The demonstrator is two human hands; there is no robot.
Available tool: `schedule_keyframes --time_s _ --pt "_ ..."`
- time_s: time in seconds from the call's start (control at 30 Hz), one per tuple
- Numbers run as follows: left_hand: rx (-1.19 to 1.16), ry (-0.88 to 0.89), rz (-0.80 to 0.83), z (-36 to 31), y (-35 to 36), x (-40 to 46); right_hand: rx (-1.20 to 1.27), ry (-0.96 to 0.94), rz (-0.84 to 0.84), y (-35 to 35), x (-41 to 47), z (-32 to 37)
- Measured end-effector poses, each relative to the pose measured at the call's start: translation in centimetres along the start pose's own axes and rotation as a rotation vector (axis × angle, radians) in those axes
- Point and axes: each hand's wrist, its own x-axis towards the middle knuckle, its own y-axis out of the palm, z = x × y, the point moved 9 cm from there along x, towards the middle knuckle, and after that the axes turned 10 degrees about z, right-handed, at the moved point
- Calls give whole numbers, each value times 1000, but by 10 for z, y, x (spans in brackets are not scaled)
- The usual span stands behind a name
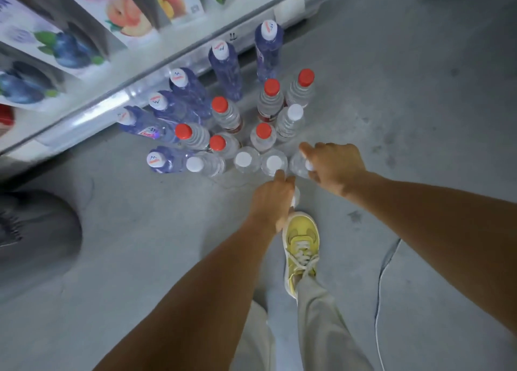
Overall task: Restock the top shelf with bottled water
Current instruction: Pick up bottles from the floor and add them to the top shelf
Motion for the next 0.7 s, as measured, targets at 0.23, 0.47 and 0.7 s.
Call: schedule_keyframes --time_s 0.23,0.47,0.7 --pt "-345 -96 -102 11 -73 -129 189 8 -37 -80 -110 24" --pt "-459 -87 -307 2 -165 -274 303 34 -168 -200 -217 50" --pt "-557 -84 -593 0 -277 -422 378 -22 -361 -338 -332 80"
